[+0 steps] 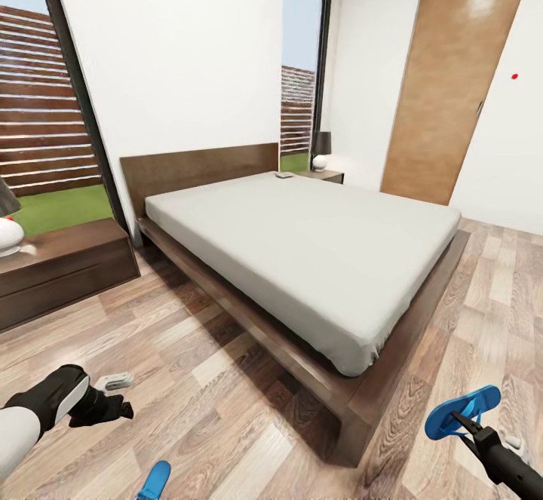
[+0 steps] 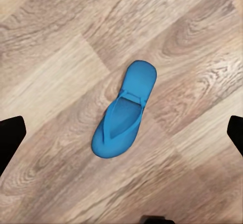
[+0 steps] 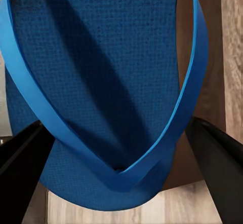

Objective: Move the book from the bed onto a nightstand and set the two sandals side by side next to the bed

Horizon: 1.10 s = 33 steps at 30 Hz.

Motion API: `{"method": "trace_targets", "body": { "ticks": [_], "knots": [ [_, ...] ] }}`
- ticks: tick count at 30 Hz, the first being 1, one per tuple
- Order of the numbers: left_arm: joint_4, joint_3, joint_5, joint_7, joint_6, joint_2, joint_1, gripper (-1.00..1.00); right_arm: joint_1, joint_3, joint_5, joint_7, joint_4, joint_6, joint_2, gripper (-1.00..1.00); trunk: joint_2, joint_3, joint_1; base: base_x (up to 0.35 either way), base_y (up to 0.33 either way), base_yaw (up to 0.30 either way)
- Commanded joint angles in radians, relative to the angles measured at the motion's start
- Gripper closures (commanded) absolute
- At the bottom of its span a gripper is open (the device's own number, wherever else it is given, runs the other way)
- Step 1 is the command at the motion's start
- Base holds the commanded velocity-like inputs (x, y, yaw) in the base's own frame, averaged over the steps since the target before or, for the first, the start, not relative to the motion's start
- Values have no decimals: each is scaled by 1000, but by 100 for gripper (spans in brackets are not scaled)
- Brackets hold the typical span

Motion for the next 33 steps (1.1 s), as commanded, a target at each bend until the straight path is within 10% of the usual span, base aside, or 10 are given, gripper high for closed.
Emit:
{"method": "trace_targets", "body": {
  "ticks": [1,12,23,33],
  "knots": [
    [0,-5,1,-3,1,0,-1,-100,-1,-8,0,11,0,10,-1,100,-1,-5,0,0,0,0],
    [2,-59,2,-15,-2,3,-1,-100,-1,-8,2,117,1,11,-4,100,-3,-48,5,0,0,0],
    [9,-156,-6,-175,-89,21,0,-100,-1,-6,4,232,1,16,-7,100,-6,-90,10,0,0,0],
    [10,-193,-10,-187,-139,23,0,-100,-1,-3,10,471,5,10,-48,100,-8,-129,15,0,0,0]
  ]
}}
